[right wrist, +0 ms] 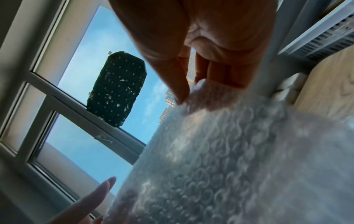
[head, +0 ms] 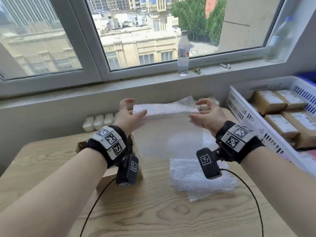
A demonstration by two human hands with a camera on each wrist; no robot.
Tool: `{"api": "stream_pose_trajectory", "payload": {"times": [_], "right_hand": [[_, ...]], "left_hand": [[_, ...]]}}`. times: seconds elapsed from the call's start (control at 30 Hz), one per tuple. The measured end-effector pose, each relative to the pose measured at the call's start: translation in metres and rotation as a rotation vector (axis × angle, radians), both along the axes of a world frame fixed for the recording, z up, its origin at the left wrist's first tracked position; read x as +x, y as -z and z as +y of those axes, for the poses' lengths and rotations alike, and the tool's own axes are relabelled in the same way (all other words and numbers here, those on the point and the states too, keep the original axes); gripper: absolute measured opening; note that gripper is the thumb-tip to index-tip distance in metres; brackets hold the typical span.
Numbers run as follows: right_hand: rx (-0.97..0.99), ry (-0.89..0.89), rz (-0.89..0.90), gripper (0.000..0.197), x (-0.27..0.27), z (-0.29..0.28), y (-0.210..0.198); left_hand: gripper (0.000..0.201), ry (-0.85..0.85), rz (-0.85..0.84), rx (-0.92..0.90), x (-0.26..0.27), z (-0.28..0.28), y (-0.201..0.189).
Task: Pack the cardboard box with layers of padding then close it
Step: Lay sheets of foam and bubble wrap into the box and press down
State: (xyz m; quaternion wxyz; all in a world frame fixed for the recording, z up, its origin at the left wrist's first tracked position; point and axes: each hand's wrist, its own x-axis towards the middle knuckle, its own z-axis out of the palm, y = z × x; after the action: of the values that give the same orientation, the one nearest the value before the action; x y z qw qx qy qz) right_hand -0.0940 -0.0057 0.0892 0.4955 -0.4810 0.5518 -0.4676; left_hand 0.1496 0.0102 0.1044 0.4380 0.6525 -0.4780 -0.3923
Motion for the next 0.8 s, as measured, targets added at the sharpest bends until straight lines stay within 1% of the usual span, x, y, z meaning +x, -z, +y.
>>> {"api": "stream_pose_trajectory", "payload": {"times": [0.07, 0.1, 0.17, 0.23, 0.3, 0.37, 0.43, 0.47, 0.53, 0.6, 0.63, 0.7, 0.8], "right_hand": [[-0.057, 0.013, 0.06, 0.028, 0.008, 0.0, -0.004], [-0.078, -0.001, 0.086, 0.025, 0.012, 0.001, -0.006], [-0.117, -0.049, 0.184, 0.031, 0.017, 0.004, -0.012], [-0.156, -0.074, 0.337, 0.036, 0.023, 0.008, -0.02], [-0.201, -0.039, 0.462, 0.024, 0.028, 0.01, -0.028], [-0.223, -0.012, 0.5, 0.013, 0.032, 0.013, -0.037], [-0.211, -0.051, 0.431, 0.015, 0.038, 0.015, -0.045], [-0.197, -0.071, 0.381, 0.018, 0.042, 0.016, -0.048], [-0.188, -0.071, 0.301, 0.021, 0.052, 0.019, -0.053], [-0.195, -0.046, 0.252, 0.024, 0.064, 0.023, -0.057], [-0.193, -0.034, 0.239, 0.029, 0.071, 0.026, -0.059], [-0.176, -0.026, 0.222, 0.038, 0.084, 0.031, -0.062], [-0.12, -0.096, 0.187, 0.044, 0.102, 0.042, -0.064]], "left_hand": [[0.058, 0.155, -0.197, 0.028, 0.007, 0.009, -0.001], [0.058, 0.196, -0.293, 0.032, 0.01, 0.011, -0.001], [0.054, 0.199, -0.417, 0.011, 0.016, 0.014, -0.002], [0.047, 0.158, -0.477, -0.003, 0.024, 0.015, -0.007], [0.034, 0.104, -0.482, 0.002, 0.032, 0.016, -0.012], [0.021, 0.089, -0.445, -0.023, 0.04, 0.017, -0.018], [0.021, 0.113, -0.39, -0.06, 0.048, 0.02, -0.028], [0.024, 0.113, -0.331, -0.057, 0.052, 0.022, -0.032], [0.027, 0.104, -0.123, -0.013, 0.062, 0.027, -0.037], [0.024, 0.121, 0.09, 0.021, 0.071, 0.035, -0.039], [0.023, 0.135, 0.126, 0.028, 0.075, 0.039, -0.039], [0.024, 0.136, 0.122, 0.025, 0.083, 0.045, -0.035], [0.029, 0.099, 0.174, -0.013, 0.096, 0.053, -0.033]]}}
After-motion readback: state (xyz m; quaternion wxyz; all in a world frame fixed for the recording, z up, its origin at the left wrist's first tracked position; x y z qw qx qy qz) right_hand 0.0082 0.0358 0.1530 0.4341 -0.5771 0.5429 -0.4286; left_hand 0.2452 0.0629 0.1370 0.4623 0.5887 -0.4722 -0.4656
